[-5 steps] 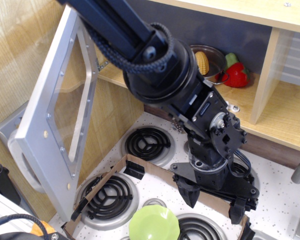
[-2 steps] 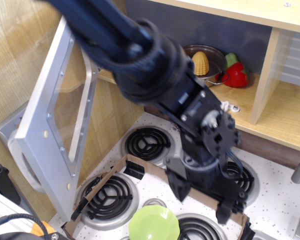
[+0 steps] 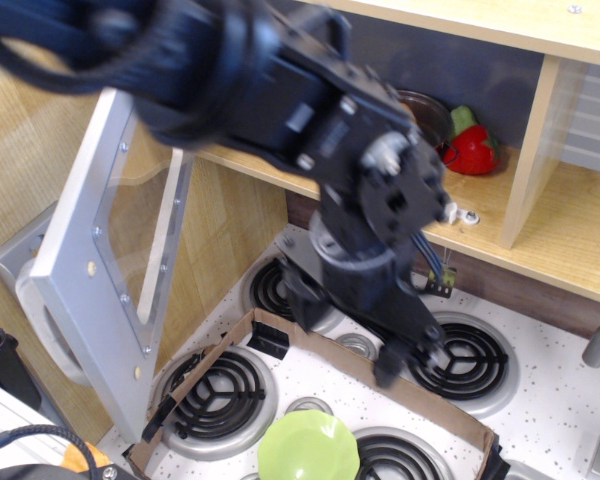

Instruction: Close microwave

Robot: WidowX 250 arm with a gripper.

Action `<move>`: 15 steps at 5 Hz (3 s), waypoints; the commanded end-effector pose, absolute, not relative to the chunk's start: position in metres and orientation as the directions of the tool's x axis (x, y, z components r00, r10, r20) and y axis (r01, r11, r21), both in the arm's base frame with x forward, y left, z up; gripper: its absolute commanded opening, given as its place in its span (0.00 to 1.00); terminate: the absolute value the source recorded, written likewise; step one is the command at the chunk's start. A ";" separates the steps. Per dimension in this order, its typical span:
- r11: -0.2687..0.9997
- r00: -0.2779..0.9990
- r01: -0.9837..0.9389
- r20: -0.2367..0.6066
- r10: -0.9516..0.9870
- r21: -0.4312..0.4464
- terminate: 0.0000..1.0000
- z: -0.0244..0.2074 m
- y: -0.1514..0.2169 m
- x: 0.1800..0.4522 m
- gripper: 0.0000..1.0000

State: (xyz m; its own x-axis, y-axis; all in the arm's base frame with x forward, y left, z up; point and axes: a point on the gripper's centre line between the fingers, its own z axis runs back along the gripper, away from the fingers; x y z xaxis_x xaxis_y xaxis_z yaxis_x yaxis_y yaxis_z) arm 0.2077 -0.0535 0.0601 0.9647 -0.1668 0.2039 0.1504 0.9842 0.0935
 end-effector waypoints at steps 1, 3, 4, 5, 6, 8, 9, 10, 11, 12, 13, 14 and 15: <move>0.938 0.948 0.263 0.121 -0.295 0.224 0.00 0.129 -0.004 0.211 1.00; 0.894 0.937 0.323 0.028 -0.348 0.310 0.00 0.170 0.033 0.203 1.00; 0.859 0.926 0.360 -0.024 -0.377 0.364 0.00 0.177 0.048 0.194 1.00; 0.831 0.907 0.414 -0.090 -0.411 0.372 0.00 0.183 0.064 0.191 1.00; 0.789 0.883 0.461 -0.123 -0.453 0.406 0.00 0.189 0.080 0.191 1.00; 0.741 0.844 0.526 -0.150 -0.515 0.417 0.00 0.194 0.103 0.191 1.00; 0.721 0.829 0.547 -0.158 -0.536 0.425 0.00 0.195 0.111 0.188 1.00; 0.734 0.833 0.543 -0.148 -0.534 0.407 0.00 0.184 0.119 0.185 1.00; 0.754 0.847 0.520 -0.129 -0.516 0.400 0.00 0.173 0.120 0.183 1.00; 0.777 0.857 0.504 -0.107 -0.504 0.378 0.00 0.160 0.118 0.182 1.00; 0.812 0.872 0.462 -0.013 -0.490 0.357 0.00 0.143 0.106 0.187 1.00; 0.864 0.874 0.426 0.125 -0.470 0.269 0.00 0.126 0.089 0.201 1.00; 0.898 0.869 0.369 0.253 -0.425 0.242 0.00 0.126 0.063 0.216 1.00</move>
